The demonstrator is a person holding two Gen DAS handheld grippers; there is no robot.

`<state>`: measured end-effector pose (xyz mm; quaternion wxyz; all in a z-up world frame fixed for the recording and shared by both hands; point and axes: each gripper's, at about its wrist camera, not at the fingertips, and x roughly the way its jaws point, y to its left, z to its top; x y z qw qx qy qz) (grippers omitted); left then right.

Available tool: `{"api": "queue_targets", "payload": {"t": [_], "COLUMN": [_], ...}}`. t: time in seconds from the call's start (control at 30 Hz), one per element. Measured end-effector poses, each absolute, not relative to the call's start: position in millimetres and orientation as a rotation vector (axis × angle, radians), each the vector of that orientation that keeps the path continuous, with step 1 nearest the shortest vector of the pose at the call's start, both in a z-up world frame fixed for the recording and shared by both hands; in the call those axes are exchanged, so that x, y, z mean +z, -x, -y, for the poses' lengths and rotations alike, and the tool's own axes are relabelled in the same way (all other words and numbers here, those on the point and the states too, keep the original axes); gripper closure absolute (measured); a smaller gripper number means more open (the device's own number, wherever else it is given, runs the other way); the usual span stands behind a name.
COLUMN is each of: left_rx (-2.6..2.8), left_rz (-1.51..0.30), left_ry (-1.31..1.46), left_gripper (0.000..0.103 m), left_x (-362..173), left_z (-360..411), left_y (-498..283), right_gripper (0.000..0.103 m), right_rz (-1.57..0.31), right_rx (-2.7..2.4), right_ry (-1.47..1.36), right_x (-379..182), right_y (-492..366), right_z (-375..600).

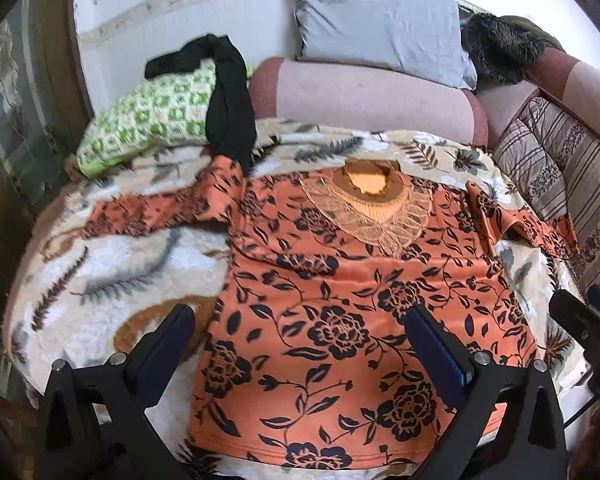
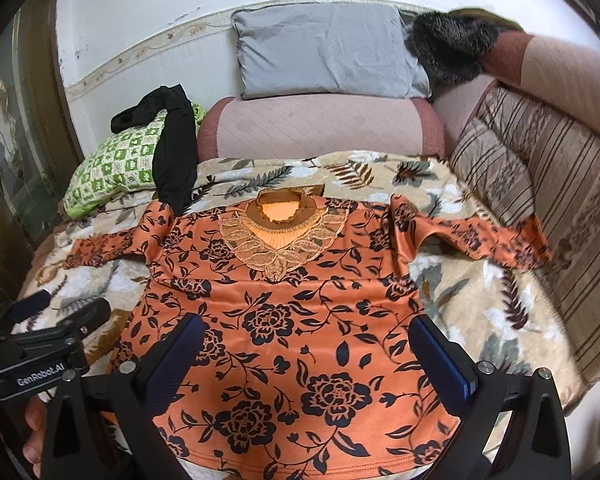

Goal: Fold small clothes

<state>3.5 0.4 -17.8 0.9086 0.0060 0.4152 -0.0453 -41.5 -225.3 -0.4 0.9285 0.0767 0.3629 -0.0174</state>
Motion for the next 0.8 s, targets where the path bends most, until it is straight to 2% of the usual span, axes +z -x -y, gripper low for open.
{"api": "queue_targets", "payload": {"t": [0.1,0.23,0.27,0.4,0.5,0.63,0.8], "left_rx": [-0.14,-0.141,-0.139,-0.104,-0.1,-0.099,-0.09], "left_rz": [-0.941,-1.064,-1.091,-1.14,-1.159,-1.15,-1.101], "left_ry": [0.065,0.123,0.13,0.104,0.091,0.114,0.116], "left_gripper": [0.0,0.0,0.0,0.0,0.0,0.0,0.0], "left_x": [-42.8,-84.0,-94.3,-119.7,-130.5,-134.2,-135.0], "left_z": [-9.7,-19.6,-21.4,-22.6,-23.5,-29.7,-33.0], "left_y": [-17.5,-34.4,-38.5,-49.3,-55.8,-64.1,-80.3], "right_gripper": [0.0,0.0,0.0,0.001,0.006,0.02,0.023], "right_rz": [-0.769,-0.778,-0.755,-0.641,-0.543,-0.457,-0.414], "right_rx": [0.037,0.063,0.044,-0.044,-0.147,-0.302,-0.329], "right_ry": [-0.329,-0.761,-0.912,-1.202,-1.43,-1.538,-1.579], "right_x": [-23.4,-76.6,-94.8,-135.1,-168.7,-197.0,-215.4], "right_y": [39.3,35.3,33.4,17.0,-5.0,-31.3,-62.5], "right_z": [258.3,346.5,381.1,475.7,550.4,617.5,655.5]}}
